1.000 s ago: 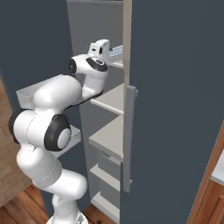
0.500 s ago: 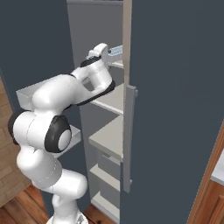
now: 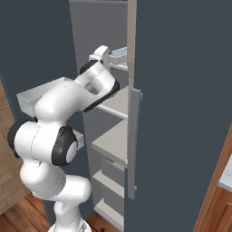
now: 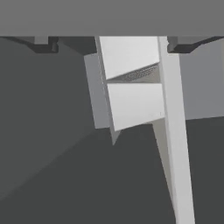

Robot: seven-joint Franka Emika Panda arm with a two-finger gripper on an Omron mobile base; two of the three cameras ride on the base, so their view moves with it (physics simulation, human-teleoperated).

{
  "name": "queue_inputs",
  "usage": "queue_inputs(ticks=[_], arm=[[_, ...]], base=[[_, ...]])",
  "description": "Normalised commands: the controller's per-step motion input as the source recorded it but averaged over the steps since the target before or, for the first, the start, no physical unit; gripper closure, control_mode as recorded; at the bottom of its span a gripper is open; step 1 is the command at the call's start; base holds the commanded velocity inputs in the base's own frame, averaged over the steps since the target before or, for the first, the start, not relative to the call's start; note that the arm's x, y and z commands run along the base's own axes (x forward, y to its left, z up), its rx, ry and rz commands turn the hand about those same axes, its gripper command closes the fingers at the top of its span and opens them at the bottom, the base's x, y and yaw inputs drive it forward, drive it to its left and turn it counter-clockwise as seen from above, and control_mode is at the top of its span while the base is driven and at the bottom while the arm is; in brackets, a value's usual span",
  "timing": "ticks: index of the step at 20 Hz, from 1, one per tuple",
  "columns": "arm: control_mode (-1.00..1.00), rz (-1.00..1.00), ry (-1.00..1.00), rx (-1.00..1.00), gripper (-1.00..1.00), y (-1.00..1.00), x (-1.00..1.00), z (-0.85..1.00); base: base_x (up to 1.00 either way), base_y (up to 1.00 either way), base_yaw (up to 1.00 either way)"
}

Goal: The ice cube tray has been filled with water. Take the tray and place it in the freezer to make ice. Close the freezer door after placing the tray.

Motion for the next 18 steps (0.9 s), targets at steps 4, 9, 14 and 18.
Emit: queue_inputs(ticks=[4,9,14,18], arm=[[-1.00,0.00,0.00,0.00,-1.00,0.40,-0.38,0.62],[-1.00,0.00,0.02,0.00,-1.00,0.33,-0.46,0.49],[-1.00,0.00,0.08,0.00,-1.00,0.33,-0.61,0.31],[-1.00,0.00,0.05,0.00,-1.00,0.29,-0.77,0.21]], base=[[0.00,0.00,0.00],[0.00,0.00,0.00],[0.00,0.00,0.00],[0.00,0.00,0.00]])
